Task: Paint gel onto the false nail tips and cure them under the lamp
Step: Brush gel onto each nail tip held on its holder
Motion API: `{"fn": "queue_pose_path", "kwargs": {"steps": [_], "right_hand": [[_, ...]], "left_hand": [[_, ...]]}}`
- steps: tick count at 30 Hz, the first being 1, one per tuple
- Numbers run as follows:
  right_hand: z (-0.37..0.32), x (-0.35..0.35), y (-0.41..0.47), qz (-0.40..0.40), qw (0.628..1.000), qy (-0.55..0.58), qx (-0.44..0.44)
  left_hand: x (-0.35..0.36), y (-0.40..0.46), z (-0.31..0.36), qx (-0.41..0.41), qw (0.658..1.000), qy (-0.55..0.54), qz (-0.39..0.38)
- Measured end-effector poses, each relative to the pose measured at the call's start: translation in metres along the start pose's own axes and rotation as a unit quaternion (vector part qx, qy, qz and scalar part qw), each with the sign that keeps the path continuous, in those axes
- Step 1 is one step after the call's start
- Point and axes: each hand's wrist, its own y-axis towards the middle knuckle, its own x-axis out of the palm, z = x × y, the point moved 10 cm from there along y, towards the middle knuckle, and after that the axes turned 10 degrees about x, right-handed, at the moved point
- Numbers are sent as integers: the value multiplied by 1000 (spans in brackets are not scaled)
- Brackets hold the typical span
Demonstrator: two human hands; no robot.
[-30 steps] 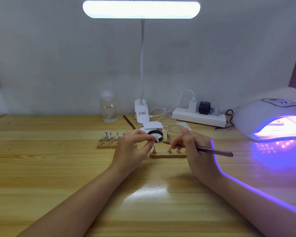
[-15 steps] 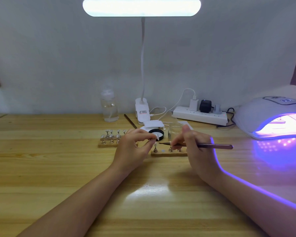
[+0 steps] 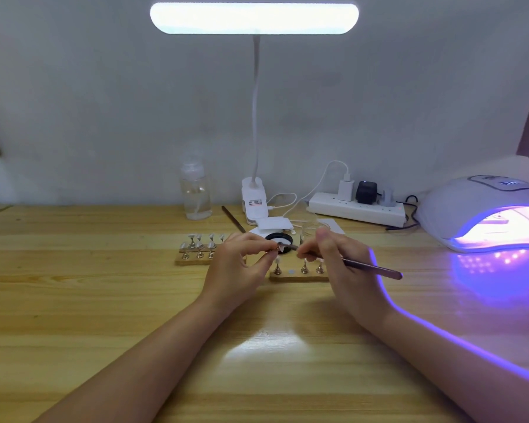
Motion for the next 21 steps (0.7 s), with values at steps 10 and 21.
{"fn": "queue_pose_path", "kwargs": {"steps": [10, 21], "right_hand": [[4, -1, -1, 2, 997, 68, 29], [3, -7, -1, 31, 996, 83, 20]], "left_hand": [[0, -1, -1, 1, 1000, 4, 1], [0, -1, -5, -15, 1000, -6, 9]]}}
